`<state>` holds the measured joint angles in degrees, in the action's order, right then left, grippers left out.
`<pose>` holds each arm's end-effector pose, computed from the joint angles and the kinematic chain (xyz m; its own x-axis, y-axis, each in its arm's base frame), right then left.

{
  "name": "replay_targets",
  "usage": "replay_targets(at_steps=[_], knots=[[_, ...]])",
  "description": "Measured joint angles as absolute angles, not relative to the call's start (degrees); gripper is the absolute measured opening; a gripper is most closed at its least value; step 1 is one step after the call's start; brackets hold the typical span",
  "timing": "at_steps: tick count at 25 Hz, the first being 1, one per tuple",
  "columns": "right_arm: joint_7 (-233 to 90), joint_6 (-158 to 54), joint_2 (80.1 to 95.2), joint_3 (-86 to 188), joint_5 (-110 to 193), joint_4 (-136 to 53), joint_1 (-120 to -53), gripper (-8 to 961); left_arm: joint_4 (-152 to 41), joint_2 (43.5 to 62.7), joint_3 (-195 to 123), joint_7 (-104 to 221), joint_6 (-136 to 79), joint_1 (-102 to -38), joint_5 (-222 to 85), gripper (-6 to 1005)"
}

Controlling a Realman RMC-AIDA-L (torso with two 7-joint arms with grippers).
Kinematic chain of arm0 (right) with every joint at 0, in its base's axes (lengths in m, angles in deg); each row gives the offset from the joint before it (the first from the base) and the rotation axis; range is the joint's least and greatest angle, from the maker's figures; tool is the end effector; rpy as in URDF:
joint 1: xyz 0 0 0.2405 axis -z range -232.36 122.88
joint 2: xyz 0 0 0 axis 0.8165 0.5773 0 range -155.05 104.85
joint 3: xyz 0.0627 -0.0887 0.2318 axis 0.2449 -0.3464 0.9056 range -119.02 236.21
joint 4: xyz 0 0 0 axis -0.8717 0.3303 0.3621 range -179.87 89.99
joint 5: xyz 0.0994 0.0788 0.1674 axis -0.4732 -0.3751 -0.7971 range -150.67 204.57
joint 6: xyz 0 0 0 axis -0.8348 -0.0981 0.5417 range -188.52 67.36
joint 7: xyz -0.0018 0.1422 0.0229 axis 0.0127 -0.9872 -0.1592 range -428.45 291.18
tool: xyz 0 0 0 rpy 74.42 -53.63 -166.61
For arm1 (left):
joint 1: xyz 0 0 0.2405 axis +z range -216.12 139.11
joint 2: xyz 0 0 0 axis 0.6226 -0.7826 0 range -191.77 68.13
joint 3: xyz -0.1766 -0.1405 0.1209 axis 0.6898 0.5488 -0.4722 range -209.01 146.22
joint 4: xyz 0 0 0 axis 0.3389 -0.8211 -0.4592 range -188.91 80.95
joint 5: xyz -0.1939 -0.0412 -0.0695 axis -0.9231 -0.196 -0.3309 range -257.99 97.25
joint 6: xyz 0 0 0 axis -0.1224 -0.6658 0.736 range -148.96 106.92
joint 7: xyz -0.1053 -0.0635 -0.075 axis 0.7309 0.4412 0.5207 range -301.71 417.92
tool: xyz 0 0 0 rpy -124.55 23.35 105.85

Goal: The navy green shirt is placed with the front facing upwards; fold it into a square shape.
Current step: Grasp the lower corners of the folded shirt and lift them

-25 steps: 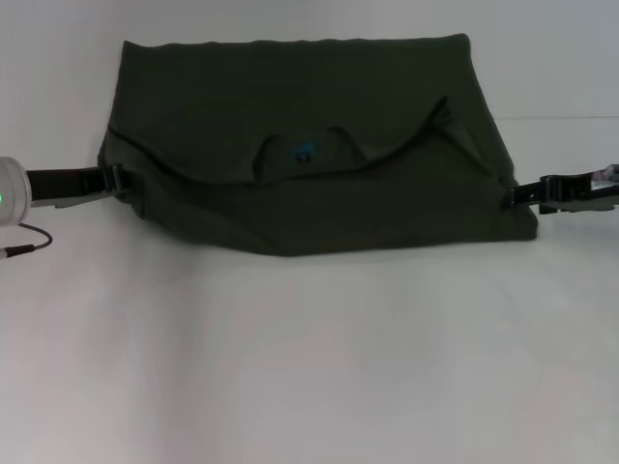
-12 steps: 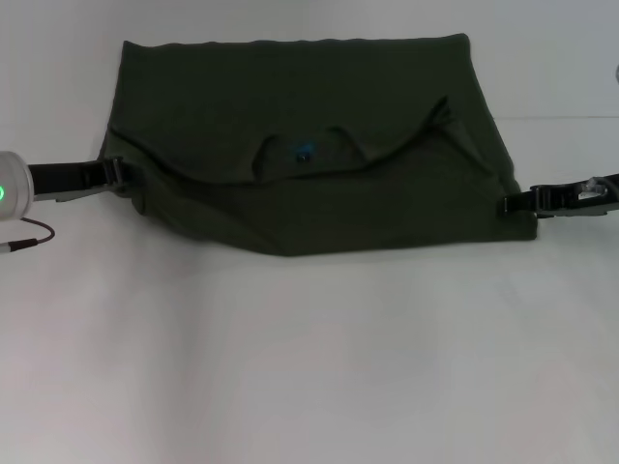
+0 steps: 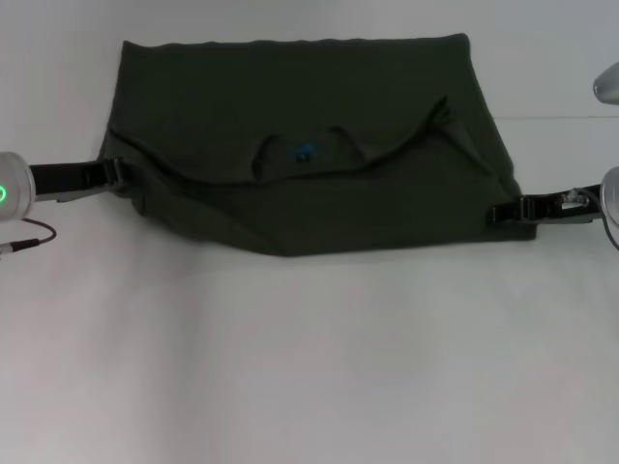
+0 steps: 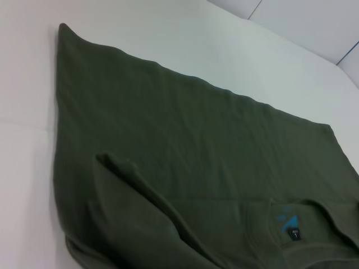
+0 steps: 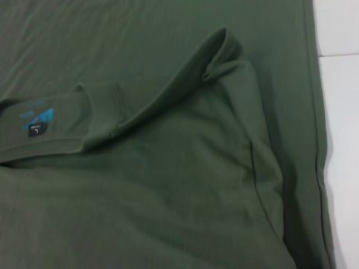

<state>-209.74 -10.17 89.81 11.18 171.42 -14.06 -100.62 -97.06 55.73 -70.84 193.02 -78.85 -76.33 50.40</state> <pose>0.2836 0.4370 0.0084 0.3998 -0.8275 -0.3943 -0.8647 -0.1978 -0.4617 -0.2841 0.4215 0.0423 0.2990 0.7293 0.6154 0.9501 -0.1676 -0.2631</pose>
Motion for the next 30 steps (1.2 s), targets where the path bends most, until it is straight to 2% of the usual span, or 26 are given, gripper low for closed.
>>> replay_targets(at_steps=[5,10,16,23,30], knots=[[-209.82,-9.94,89.90,11.16,171.31,-14.04,-100.62,626,-97.02,55.77,-70.74,193.02,-78.85,-76.18,50.40,62],[-209.84,-9.86,89.82,11.37,171.26,-14.00,-100.62,383,-96.95,55.88,-70.70,193.02,-78.85,-76.01,50.41,63],[-209.93,-9.60,89.73,11.44,171.31,-14.15,-100.57,153,-96.95,55.96,-70.68,193.02,-78.94,-75.92,50.41,63],[-209.96,-6.03,89.30,12.53,170.91,-12.73,-100.00,53,-97.37,55.65,-71.09,193.02,-81.70,-75.85,50.77,64],[-209.97,11.00,88.83,14.10,170.90,-4.26,-95.66,37,-101.18,53.37,-69.84,193.54,-98.33,-73.99,54.40,64]])
